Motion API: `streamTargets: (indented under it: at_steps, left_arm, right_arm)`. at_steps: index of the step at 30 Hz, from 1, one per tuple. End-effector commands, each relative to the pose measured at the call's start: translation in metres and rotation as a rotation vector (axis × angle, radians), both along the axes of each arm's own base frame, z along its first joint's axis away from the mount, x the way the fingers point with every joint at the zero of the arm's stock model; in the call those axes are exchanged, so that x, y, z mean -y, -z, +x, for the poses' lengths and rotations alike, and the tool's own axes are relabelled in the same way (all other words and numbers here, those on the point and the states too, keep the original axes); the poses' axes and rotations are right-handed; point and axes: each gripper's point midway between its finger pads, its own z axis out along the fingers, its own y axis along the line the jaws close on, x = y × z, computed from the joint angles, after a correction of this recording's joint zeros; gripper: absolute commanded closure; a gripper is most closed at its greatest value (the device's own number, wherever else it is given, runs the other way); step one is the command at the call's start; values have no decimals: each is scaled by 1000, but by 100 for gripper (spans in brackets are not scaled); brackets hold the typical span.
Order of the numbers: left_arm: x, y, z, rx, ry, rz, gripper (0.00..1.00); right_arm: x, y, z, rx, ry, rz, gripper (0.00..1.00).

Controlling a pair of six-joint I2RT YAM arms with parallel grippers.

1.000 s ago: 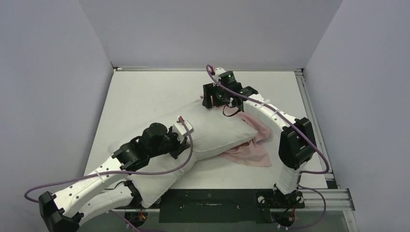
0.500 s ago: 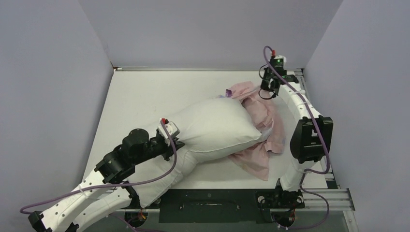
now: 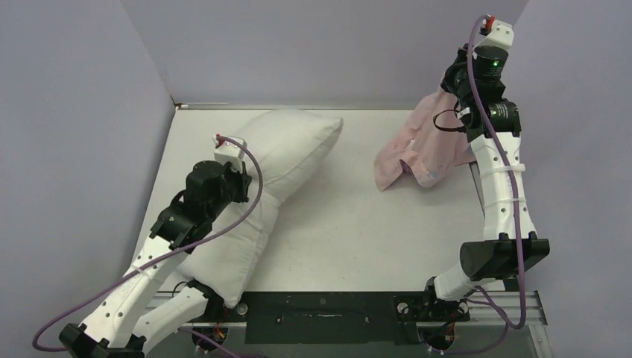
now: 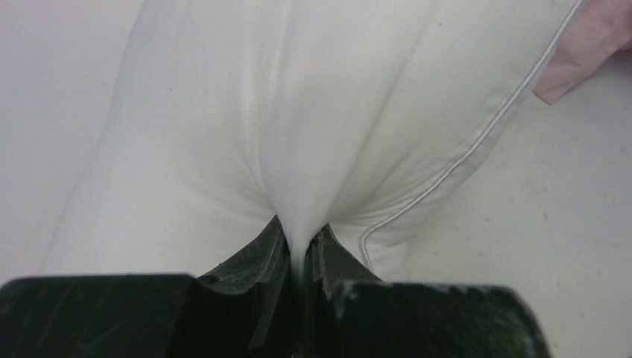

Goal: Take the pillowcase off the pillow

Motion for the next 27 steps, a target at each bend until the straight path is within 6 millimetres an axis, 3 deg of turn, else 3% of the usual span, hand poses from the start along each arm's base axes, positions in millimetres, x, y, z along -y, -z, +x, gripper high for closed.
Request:
streamTargets:
  at_steps: [1, 4, 7, 13, 15, 17, 19, 21, 27]
  left_arm:
    - [-51, -65, 44, 95, -343, -85, 100]
    - [-68, -73, 70, 61, -445, -109, 100]
    - [-70, -68, 91, 33, -479, -123, 100]
    - [-75, -24, 123, -42, -483, -207, 100]
    - [-81, -6, 130, -98, -489, -218, 98]
    - [-81, 4, 131, -151, -472, -243, 89]
    - [-81, 1, 129, -145, -464, -249, 79]
    - [-83, -9, 124, -113, -458, -250, 68]
    - [-88, -49, 93, 13, -448, -230, 38]
  right_arm:
    - [-57, -22, -12, 62, -201, -14, 91]
    - [-97, 1, -24, 11, -290, -32, 91]
    - [-128, 40, -38, -48, -363, -10, 91]
    - [-185, 190, -80, -351, -507, 28, 91]
    - [-197, 228, -98, -442, -520, 4, 91]
    - [-204, 251, -115, -495, -530, -21, 90]
    - [-202, 255, -125, -498, -515, -39, 83]
    - [-196, 248, -129, -470, -497, -43, 72]
    - [-158, 172, -132, -286, -368, -89, 34]
